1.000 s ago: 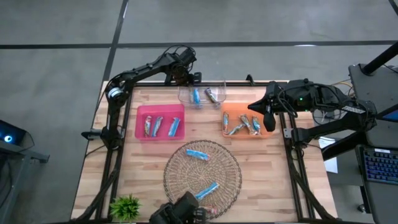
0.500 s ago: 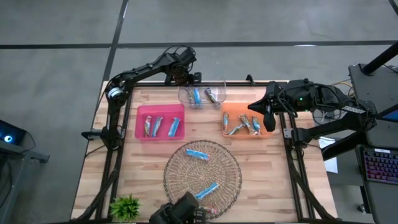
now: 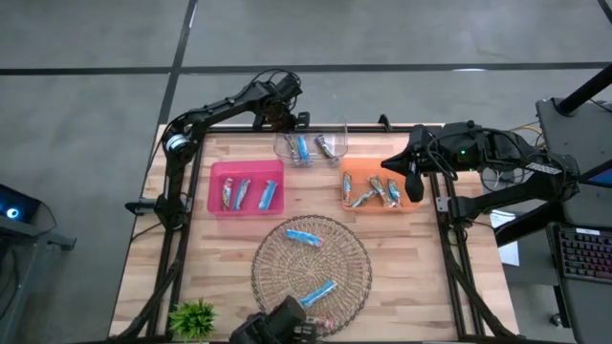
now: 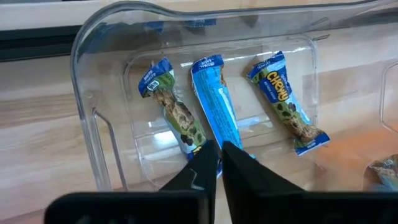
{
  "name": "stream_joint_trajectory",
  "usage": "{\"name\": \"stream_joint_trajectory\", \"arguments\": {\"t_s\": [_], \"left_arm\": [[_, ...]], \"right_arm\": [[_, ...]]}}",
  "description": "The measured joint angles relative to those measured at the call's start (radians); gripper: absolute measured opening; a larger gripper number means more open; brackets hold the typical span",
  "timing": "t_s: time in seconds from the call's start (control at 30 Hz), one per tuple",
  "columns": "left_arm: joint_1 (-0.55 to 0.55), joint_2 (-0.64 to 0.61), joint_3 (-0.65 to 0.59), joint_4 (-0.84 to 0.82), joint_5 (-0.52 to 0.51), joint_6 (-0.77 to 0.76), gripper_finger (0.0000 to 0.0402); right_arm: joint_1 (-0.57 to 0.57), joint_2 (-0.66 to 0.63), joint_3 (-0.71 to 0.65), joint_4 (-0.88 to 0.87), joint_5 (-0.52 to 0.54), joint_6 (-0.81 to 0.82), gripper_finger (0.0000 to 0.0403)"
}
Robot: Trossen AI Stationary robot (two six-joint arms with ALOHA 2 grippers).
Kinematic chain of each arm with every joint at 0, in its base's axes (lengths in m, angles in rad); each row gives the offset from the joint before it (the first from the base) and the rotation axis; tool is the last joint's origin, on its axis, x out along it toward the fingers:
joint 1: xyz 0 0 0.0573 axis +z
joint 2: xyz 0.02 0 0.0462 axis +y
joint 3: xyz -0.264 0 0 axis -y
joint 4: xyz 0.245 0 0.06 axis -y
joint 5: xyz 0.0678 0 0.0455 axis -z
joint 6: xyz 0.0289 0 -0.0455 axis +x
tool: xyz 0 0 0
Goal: Pick and place Granola Bars by type
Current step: Put the yellow granola bar into the yellow bin
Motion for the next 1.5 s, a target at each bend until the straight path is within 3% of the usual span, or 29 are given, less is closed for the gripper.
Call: {"name": "stream_joint_trajectory", "arguments": {"t_s": [0.23, 0.6, 1.1, 1.5], "left_arm": [[-0.021, -0.039, 0.001, -0.003, 0.000, 0.024, 0.0001], [-0.157, -0.201, 0.001, -0.026, -0.002, 0.095, 0.0000], [-0.469, -0.453, 0.000, 0.004, -0.089, 0.199, 0.0000], [-0.729, -0.474, 0.000, 0.027, -0.170, 0.260, 0.0000]], "right_arm": [[0.000, 0.000, 0.000, 0.000, 0.000, 0.000, 0.0008], [0.000, 0.000, 0.000, 0.000, 0.000, 0.000, 0.0008], [0.000, 0.000, 0.000, 0.000, 0.000, 0.000, 0.0008], [0.000, 0.000, 0.000, 0.000, -0.001, 0.000, 0.0008]]}}
